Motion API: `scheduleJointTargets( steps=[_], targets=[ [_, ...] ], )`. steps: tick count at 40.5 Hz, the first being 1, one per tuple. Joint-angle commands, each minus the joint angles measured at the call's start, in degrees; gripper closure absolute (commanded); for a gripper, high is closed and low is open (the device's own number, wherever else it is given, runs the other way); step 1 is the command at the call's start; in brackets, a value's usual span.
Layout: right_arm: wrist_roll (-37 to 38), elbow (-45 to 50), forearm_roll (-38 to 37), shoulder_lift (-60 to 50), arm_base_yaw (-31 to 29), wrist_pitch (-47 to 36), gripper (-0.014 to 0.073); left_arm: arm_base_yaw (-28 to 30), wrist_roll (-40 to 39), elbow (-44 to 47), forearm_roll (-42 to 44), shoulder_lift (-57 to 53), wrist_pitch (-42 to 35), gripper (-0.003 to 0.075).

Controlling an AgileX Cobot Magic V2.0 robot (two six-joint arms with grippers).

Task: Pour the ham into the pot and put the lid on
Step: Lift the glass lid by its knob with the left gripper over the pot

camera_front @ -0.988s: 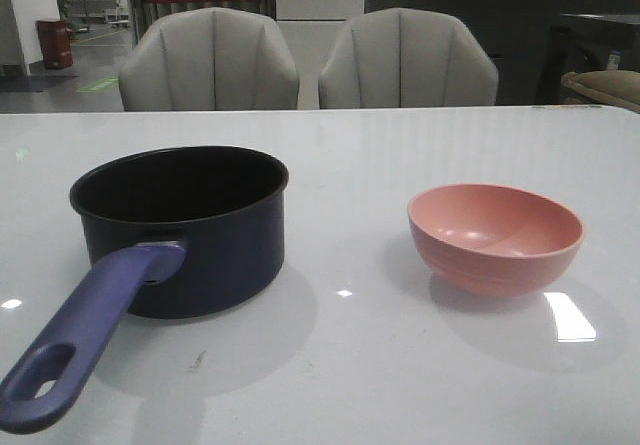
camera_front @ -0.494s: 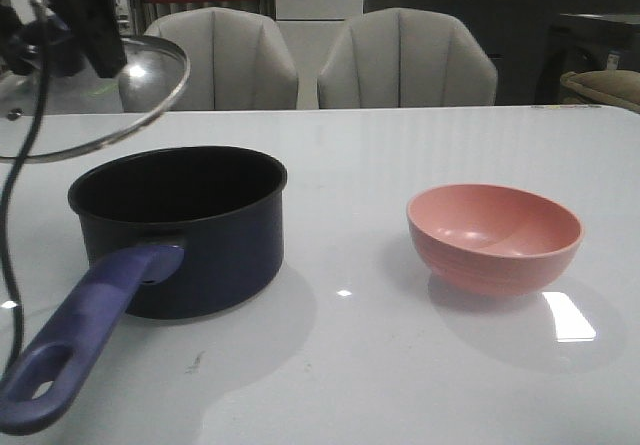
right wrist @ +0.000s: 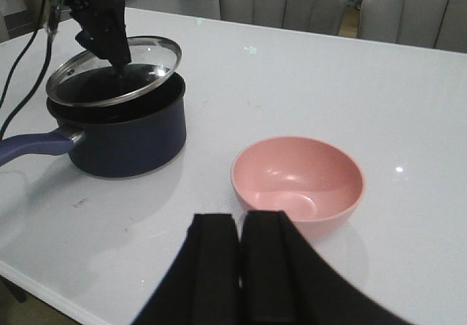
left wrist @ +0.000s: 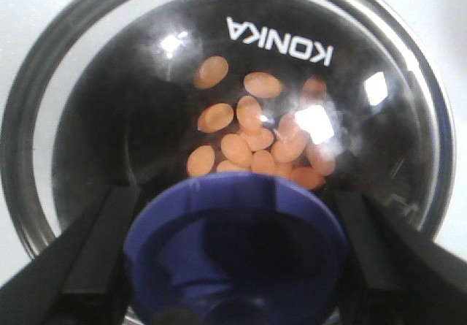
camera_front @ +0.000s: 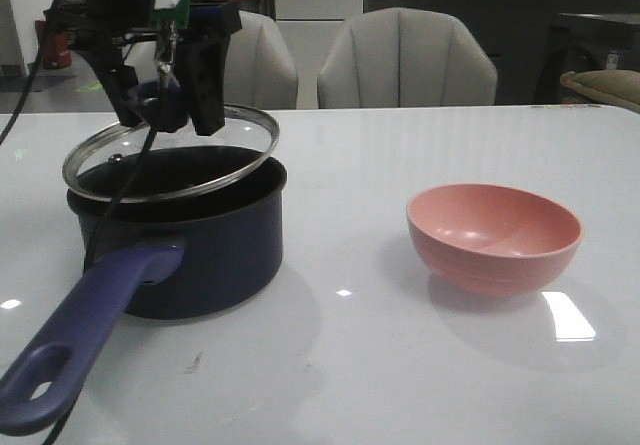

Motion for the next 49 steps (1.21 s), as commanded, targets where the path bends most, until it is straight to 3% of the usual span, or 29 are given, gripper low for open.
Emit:
scheduleJointTargets(
  steps=[1, 30, 42, 49],
  targets=[
    [-0.57, -1.62, 0.73, 0.64, 0.03, -4.10, 0.0456, -0.50, -0.70, -2.17, -0.42, -2.77, 1.01, 0.0376],
    [-0.57, -1.62, 0.73, 0.64, 0.03, -4.10, 0.0456, -0.50, 2.34, -2.17, -2.08, -2.30, 1.78, 0.0374],
    [-0.57, -1.62, 0.73, 0.64, 0.03, -4.10, 0.0456, -0.50, 2.37, -2.17, -1.96, -2.06, 1.78, 0.0288],
    [-0.57, -1.62, 0.73, 0.64, 0.03, -4.10, 0.0456, -0.50, 2.37, -1.77, -1.96, -1.03, 1.78, 0.0287]
  ],
)
